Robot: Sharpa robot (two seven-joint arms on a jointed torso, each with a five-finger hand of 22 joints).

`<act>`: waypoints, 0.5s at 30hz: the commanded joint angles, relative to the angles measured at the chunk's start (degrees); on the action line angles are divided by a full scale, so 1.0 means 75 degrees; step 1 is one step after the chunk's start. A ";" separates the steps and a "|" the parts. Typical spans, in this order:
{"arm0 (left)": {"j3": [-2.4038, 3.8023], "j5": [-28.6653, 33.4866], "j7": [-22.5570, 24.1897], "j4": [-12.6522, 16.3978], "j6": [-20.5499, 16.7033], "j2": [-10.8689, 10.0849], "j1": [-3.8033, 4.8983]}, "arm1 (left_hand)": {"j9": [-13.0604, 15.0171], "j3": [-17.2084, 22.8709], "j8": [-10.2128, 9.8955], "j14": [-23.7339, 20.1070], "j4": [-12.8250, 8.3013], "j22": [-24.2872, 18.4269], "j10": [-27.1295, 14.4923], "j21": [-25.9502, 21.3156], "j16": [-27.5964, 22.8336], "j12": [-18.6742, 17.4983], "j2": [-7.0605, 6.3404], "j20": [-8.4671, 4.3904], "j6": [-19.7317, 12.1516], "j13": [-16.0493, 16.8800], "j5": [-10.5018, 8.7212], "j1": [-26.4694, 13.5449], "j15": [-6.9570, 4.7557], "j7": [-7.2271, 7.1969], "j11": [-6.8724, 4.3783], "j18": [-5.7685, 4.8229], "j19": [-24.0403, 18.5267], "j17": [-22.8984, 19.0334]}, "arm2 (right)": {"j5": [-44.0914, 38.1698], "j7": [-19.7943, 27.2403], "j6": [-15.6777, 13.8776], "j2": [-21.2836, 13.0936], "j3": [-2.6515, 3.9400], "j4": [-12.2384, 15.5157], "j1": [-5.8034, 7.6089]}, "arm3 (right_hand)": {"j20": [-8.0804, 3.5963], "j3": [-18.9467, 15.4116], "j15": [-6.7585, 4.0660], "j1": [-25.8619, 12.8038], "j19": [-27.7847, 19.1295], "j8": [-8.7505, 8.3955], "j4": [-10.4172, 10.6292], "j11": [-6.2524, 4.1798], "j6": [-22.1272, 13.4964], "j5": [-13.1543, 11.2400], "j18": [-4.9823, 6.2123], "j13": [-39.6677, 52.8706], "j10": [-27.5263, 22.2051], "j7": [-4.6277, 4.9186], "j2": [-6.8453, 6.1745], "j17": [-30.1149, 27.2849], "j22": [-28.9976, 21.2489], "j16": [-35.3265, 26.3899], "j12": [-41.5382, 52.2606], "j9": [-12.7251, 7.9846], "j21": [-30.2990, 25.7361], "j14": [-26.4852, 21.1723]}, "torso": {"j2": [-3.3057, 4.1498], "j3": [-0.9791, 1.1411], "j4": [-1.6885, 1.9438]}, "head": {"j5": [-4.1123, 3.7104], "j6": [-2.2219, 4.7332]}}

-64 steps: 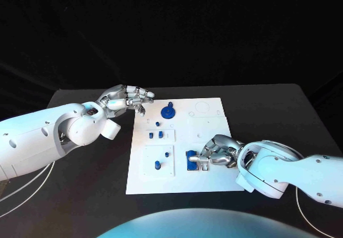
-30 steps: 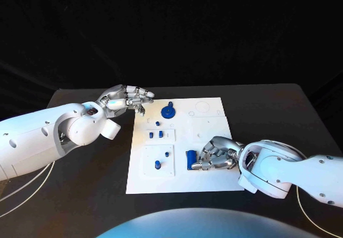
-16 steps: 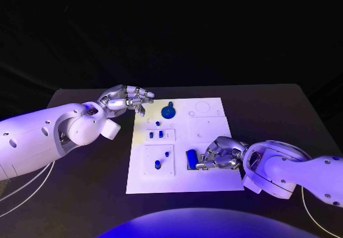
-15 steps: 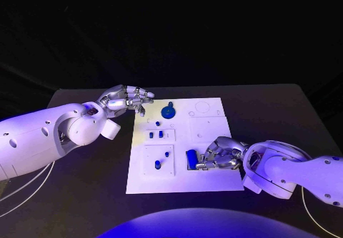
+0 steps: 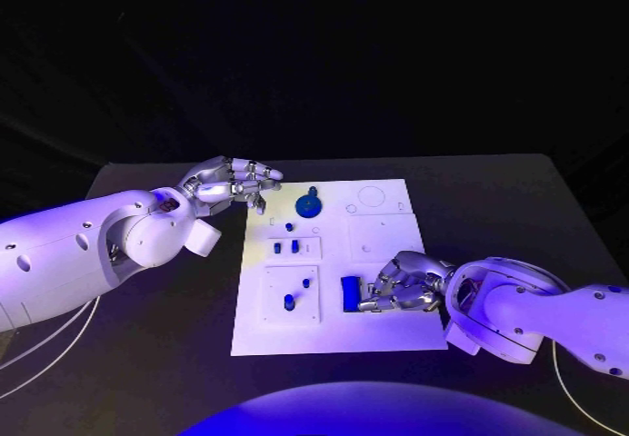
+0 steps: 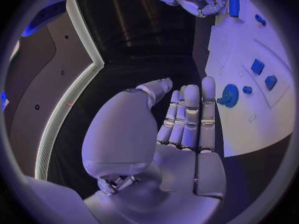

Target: Assemble the parts on the task board

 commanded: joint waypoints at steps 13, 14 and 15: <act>0.0003 -0.0002 0.0049 0.0023 0.0107 -0.0002 0.0001 | 0.0012 0.0037 0.0040 0.0002 -0.0012 -0.0011 -0.0038 -0.0028 -0.0027 0.0045 -0.0001 0.0033 -0.0060 -0.0011 0.0045 -0.0046 0.0041 0.0014 0.0002 0.0113 0.0023 -0.0012 | -0.0145 0.0130 0.0018 -0.0024 -0.0001 -0.0003 -0.0006 | -0.0041 0.0075 -0.0059 0.0335 0.0486 0.0046 -0.0061 -0.0071 -0.0032 0.0036 -0.0127 0.1407 0.0463 -0.0050 0.0041 0.1512 0.1716 0.0034 0.0052 0.0017 0.0036 0.0724 | -0.0007 0.0008 -0.0008 | 0.0011 -0.0002; 0.0003 -0.0002 0.0052 0.0022 0.0107 0.0000 0.0001 | 0.0012 0.0037 0.0040 0.0002 -0.0012 -0.0011 -0.0038 -0.0028 -0.0027 0.0045 -0.0001 0.0033 -0.0060 -0.0011 0.0045 -0.0046 0.0041 0.0014 0.0002 0.0113 0.0023 -0.0012 | -0.0156 0.0142 -0.0030 -0.0032 -0.0001 -0.0001 -0.0006 | -0.0044 0.0102 -0.0062 0.0406 0.0486 0.0041 -0.0065 -0.0074 -0.0037 0.0038 -0.0126 0.1407 0.0462 -0.0053 0.0054 0.1505 0.1716 0.0031 0.0049 0.0014 0.0035 0.0723 | -0.0006 0.0009 -0.0008 | 0.0013 0.0000; 0.0003 -0.0002 0.0056 0.0022 0.0105 0.0002 0.0001 | 0.0012 0.0037 0.0040 0.0002 -0.0012 -0.0011 -0.0038 -0.0028 -0.0027 0.0045 -0.0001 0.0033 -0.0060 -0.0011 0.0045 -0.0046 0.0041 0.0014 0.0002 0.0113 0.0023 -0.0012 | -0.0163 0.0171 -0.0100 -0.0045 -0.0001 0.0003 -0.0006 | -0.0044 0.0108 -0.0062 0.0420 0.0485 0.0038 -0.0063 -0.0075 -0.0039 0.0039 -0.0126 0.1406 0.0462 -0.0053 0.0057 0.1504 0.1715 0.0031 0.0048 0.0013 0.0031 0.0723 | -0.0007 0.0010 -0.0006 | 0.0009 0.0002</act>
